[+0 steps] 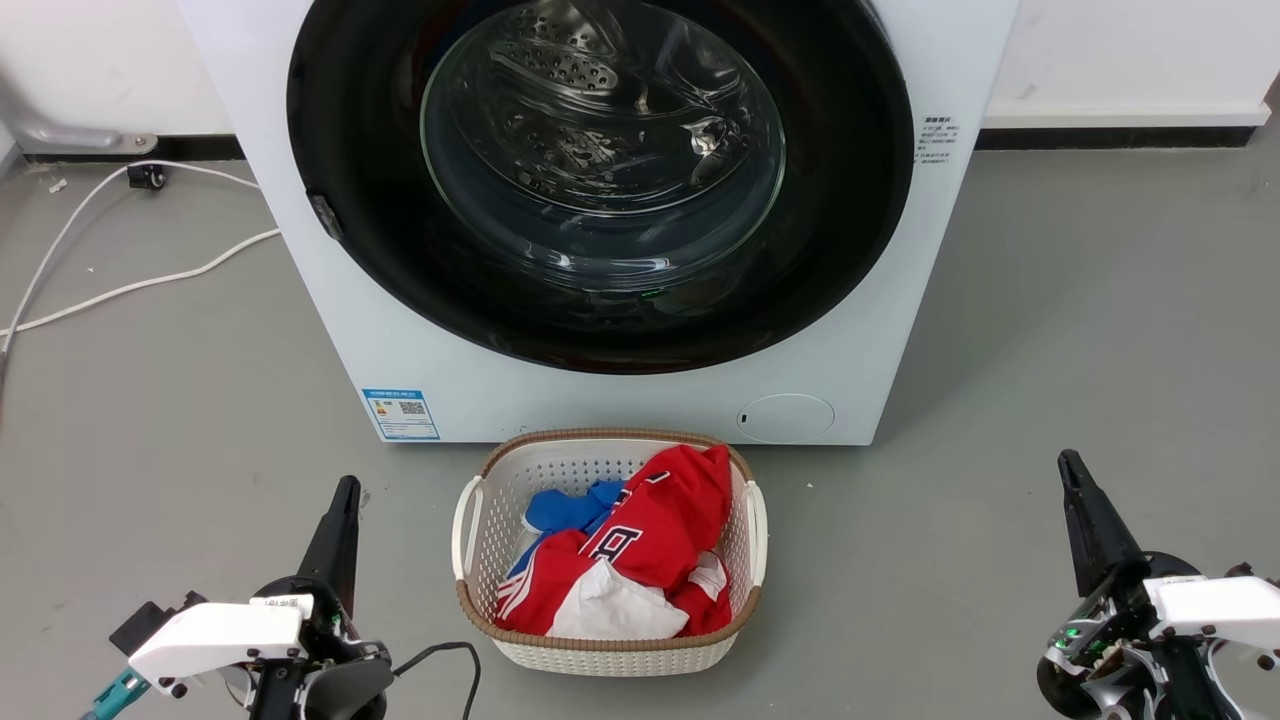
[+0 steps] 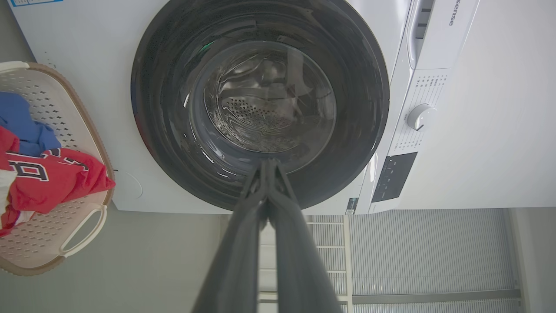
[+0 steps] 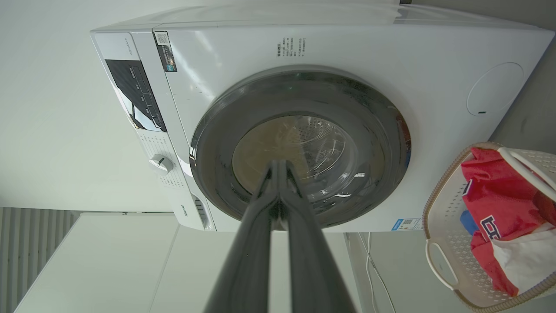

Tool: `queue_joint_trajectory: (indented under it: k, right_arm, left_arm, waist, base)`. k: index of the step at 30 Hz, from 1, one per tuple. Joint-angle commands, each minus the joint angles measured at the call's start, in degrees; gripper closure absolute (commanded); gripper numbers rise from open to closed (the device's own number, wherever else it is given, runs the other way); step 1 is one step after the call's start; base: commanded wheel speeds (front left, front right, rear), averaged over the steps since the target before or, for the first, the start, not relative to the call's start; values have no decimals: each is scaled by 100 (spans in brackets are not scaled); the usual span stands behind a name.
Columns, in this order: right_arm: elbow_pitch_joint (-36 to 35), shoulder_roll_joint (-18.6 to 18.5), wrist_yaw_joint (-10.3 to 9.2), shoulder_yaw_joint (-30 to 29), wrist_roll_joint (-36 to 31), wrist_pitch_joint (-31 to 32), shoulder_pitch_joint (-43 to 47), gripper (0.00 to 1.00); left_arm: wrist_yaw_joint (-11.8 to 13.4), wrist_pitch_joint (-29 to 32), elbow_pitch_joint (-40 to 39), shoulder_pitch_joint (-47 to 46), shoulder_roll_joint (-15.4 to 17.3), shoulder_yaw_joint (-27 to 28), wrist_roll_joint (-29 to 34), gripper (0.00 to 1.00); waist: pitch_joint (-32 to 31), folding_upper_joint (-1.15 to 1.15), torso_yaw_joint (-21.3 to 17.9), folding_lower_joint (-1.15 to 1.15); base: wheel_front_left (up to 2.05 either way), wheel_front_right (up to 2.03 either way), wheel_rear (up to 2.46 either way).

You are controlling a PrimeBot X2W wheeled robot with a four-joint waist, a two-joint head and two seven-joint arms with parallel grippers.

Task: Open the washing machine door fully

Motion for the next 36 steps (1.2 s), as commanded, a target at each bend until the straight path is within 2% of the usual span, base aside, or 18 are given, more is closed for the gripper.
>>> queue_joint_trajectory:
  k: [1, 35, 36]
  right_arm:
    - [6, 20, 17, -12, -27, 12, -64, 100]
    - [8, 43, 17, -42, -56, 38, -67, 100]
    - [3, 22, 0, -35, -24, 24, -3, 0]
  left_arm:
    - [-18, 26, 5, -52, -8, 16, 10, 100]
    - [-19, 29, 6, -54, -16, 32, 26, 100]
    - [0, 24, 2, -1, -13, 14, 8, 0]
  waist:
    - [0, 0, 0, 0]
    - [0, 0, 0, 0]
    - [0, 0, 0, 0]
  base:
    - [0, 0, 0]
    - [0, 0, 0]
    - [0, 0, 0]
